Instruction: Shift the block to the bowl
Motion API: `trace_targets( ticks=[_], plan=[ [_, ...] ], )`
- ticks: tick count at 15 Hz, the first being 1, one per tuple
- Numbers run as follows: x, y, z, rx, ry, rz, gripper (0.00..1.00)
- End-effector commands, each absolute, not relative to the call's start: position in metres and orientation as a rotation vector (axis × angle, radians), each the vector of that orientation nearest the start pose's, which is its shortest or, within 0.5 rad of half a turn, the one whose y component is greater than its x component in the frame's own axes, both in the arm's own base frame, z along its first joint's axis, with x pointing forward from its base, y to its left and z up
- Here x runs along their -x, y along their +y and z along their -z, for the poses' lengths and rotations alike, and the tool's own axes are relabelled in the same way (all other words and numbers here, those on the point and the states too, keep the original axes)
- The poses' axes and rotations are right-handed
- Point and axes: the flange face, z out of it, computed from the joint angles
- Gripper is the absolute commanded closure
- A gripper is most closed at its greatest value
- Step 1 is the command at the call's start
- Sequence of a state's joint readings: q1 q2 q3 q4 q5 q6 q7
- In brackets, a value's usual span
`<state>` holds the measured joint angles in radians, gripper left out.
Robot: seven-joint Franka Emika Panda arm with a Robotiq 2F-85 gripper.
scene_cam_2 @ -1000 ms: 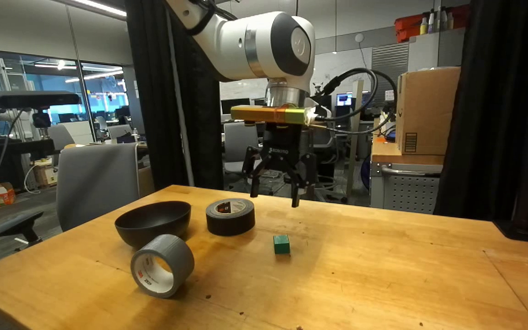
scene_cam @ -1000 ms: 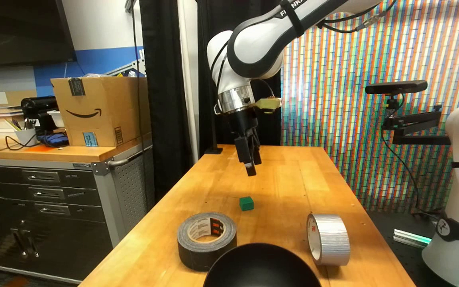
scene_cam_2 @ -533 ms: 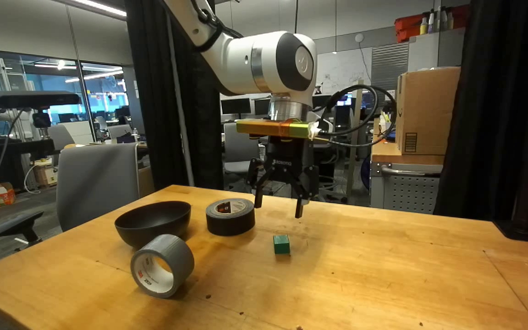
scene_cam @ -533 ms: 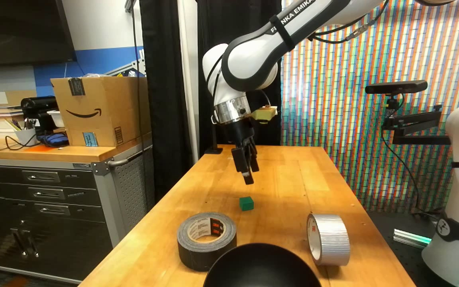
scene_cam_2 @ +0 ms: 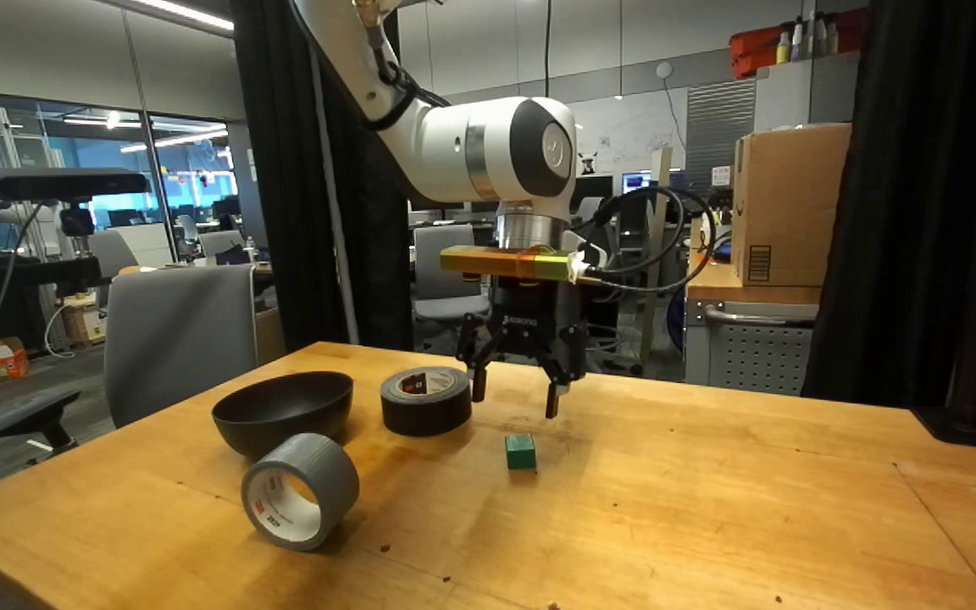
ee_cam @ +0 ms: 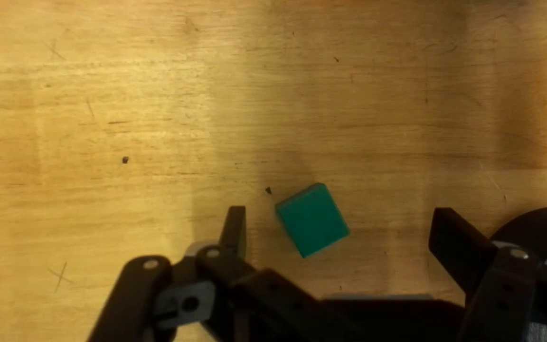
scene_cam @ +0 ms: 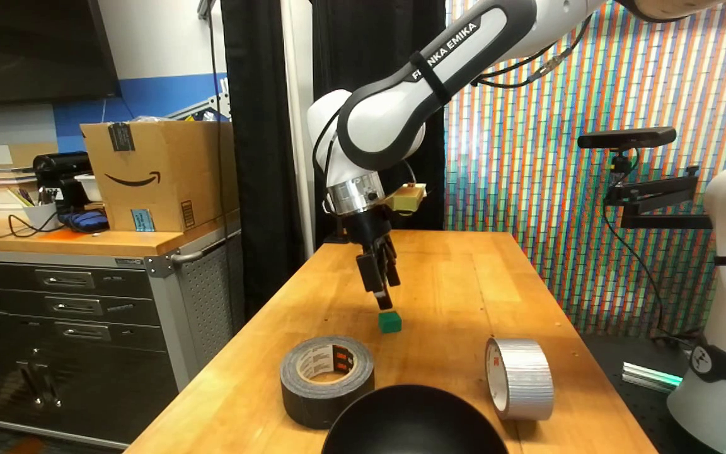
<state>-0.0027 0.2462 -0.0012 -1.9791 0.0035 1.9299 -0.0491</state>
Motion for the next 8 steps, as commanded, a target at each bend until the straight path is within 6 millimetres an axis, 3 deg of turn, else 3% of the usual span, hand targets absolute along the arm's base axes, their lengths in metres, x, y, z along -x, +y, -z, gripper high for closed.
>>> trace_targets(
  ticks=[1,8],
  plan=[
    [-0.578,-0.002,-0.324,3.103,-0.087,-0.431,0.00],
    [-0.585,-0.015,-0.314,3.096,-0.054,-0.440,0.00]
  ],
)
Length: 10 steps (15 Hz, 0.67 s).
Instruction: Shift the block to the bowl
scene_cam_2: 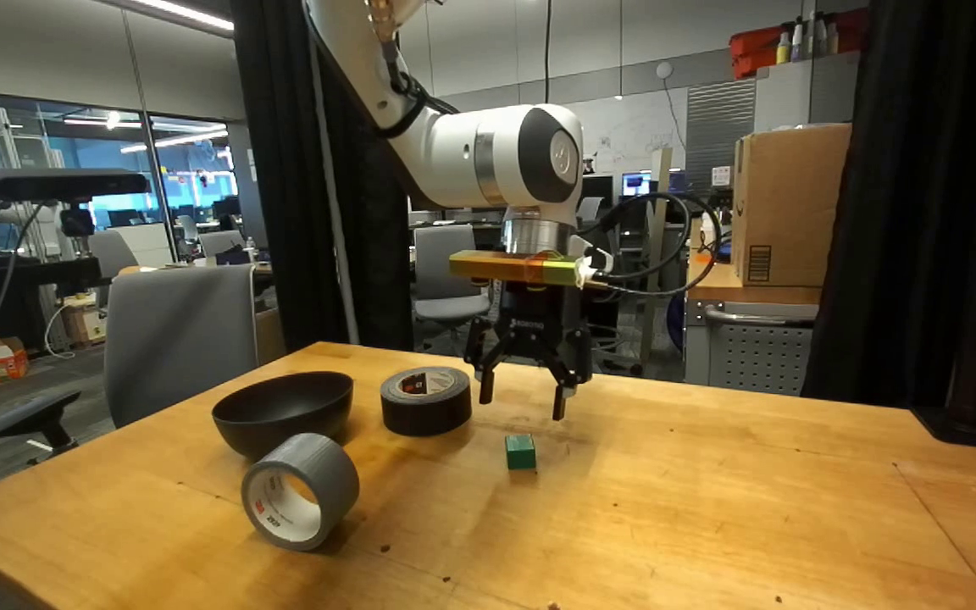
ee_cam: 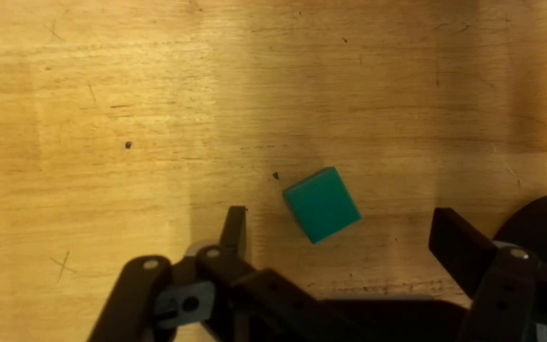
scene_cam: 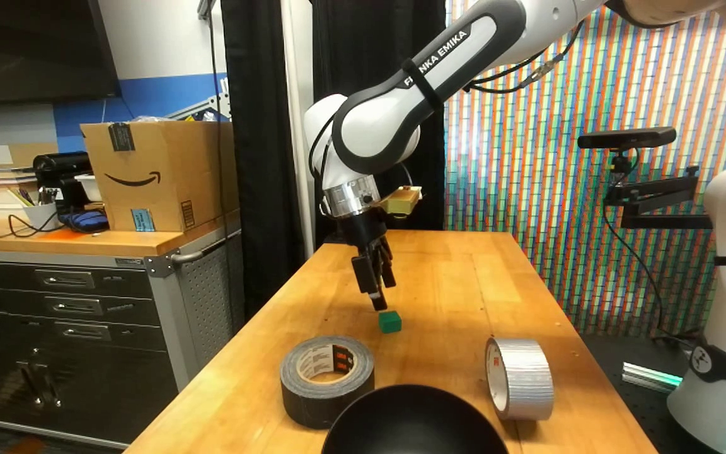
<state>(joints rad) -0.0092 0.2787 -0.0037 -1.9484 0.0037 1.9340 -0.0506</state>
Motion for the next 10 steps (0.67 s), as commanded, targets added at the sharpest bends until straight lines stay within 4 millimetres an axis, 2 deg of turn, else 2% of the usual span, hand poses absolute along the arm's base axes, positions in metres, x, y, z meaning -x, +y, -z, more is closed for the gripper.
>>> trace_targets(
  ticks=[1,5,10],
  plan=[
    [-0.586,-0.017,-0.311,3.095,-0.049,-0.448,0.00],
    [-0.588,-0.021,-0.297,3.093,-0.031,-0.481,0.00],
    [-0.588,-0.015,-0.284,3.101,-0.036,-0.512,0.00]
  ],
)
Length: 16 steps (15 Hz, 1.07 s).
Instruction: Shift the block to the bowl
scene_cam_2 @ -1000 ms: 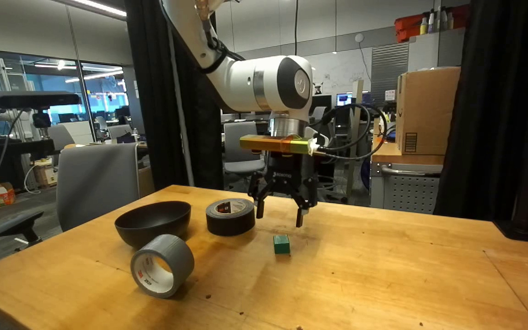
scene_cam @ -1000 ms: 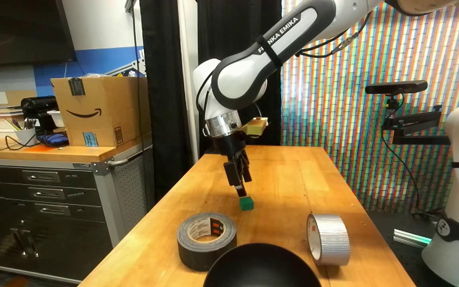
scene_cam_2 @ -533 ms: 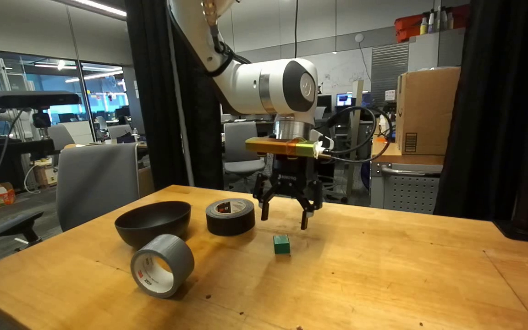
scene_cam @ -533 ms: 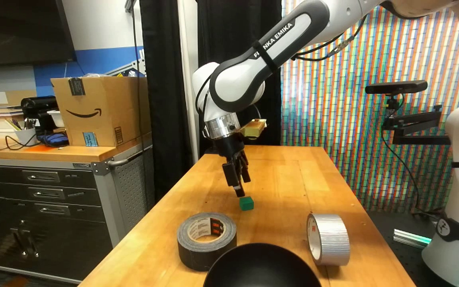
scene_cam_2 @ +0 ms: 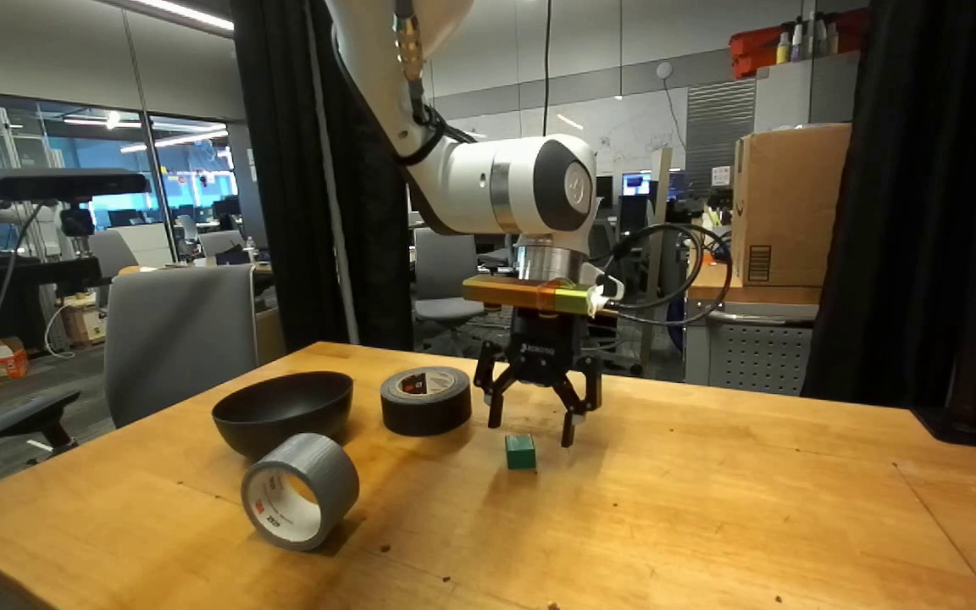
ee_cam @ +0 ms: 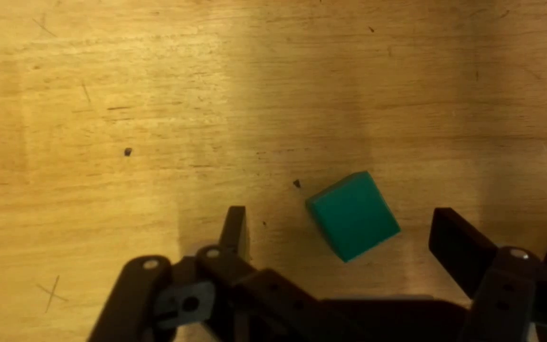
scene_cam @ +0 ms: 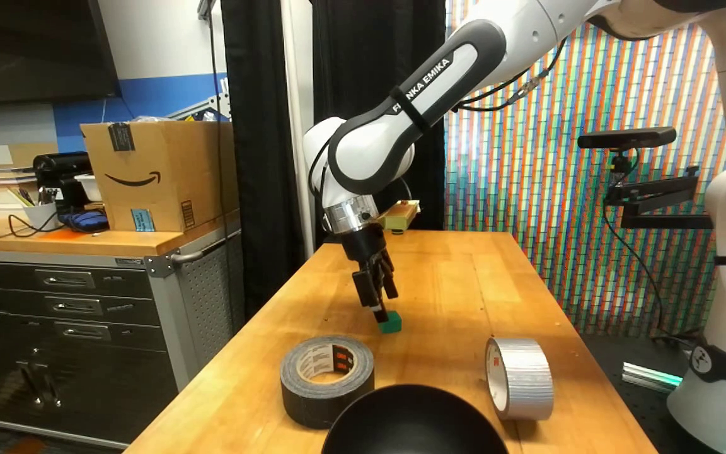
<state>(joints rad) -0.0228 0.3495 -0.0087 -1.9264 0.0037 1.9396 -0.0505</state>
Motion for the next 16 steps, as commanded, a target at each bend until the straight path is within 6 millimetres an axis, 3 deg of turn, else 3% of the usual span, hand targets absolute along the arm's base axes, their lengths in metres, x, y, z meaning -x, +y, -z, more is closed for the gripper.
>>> trace_targets(
  ticks=[1,4,5,6,11,14,16],
  plan=[
    [-0.587,-0.013,-0.282,3.100,-0.037,-0.519,0.00],
    [-0.585,-0.010,-0.275,3.105,-0.038,-0.536,0.00],
    [-0.585,-0.009,-0.274,3.107,-0.037,-0.537,0.08],
    [-0.584,-0.009,-0.273,3.111,-0.038,-0.539,0.28],
    [-0.584,-0.011,-0.272,3.133,-0.048,-0.546,0.66],
    [-0.582,-0.011,-0.274,3.141,-0.055,-0.545,0.88],
    [-0.581,-0.010,-0.277,3.146,-0.056,-0.541,0.88]
  ],
)
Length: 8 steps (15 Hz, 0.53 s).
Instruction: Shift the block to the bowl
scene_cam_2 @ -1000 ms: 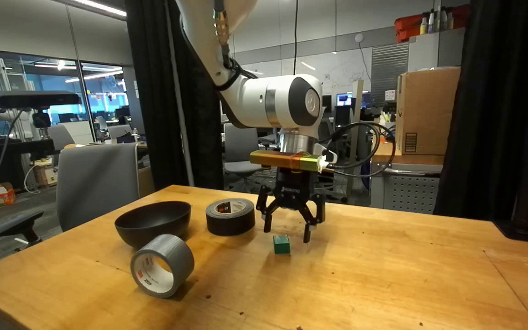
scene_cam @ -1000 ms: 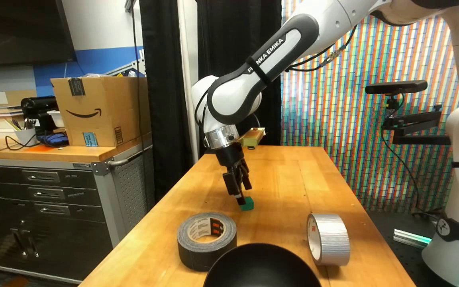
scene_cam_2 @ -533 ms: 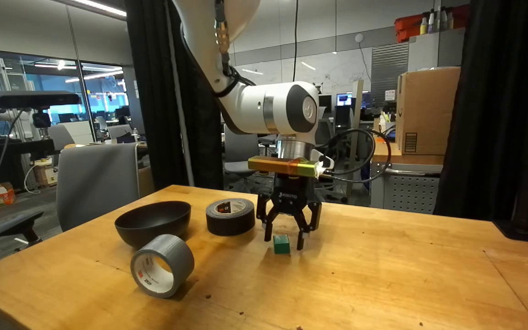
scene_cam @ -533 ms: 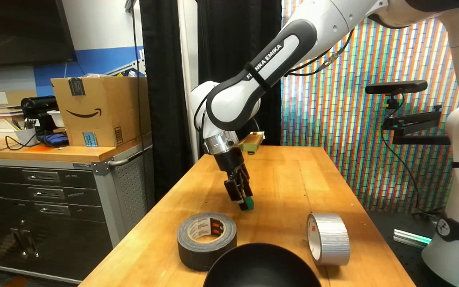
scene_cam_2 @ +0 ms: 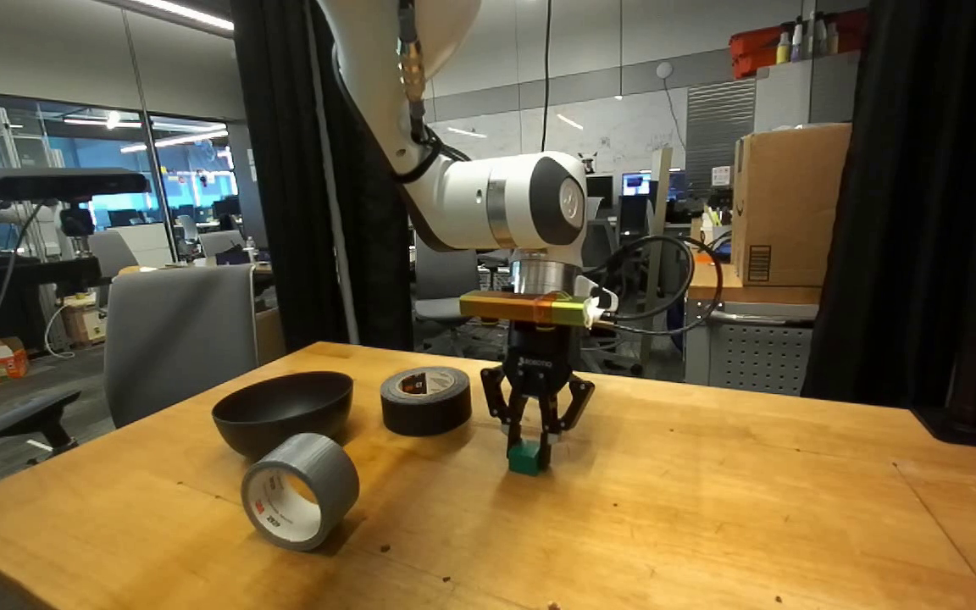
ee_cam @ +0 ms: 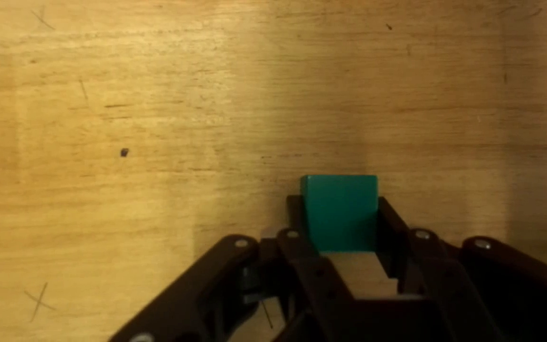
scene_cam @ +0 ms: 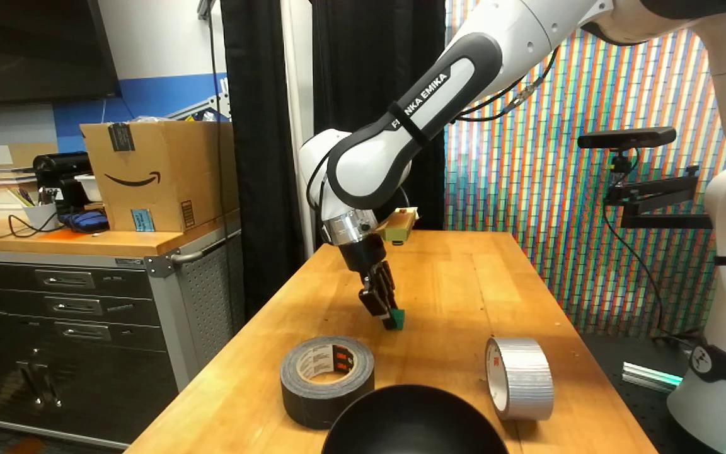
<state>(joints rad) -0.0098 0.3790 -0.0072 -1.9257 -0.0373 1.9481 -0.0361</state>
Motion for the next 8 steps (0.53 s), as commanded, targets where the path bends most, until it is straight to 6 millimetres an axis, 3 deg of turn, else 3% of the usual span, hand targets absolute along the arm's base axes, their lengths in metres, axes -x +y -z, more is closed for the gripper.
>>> trace_targets(
  ticks=[1,3,8],
  plan=[
    [-0.580,-0.010,-0.281,3.151,-0.058,-0.535,0.88],
    [-0.579,-0.009,-0.293,3.167,-0.069,-0.518,0.88],
    [-0.563,0.013,-0.345,3.258,-0.139,-0.424,0.88]
  ],
)
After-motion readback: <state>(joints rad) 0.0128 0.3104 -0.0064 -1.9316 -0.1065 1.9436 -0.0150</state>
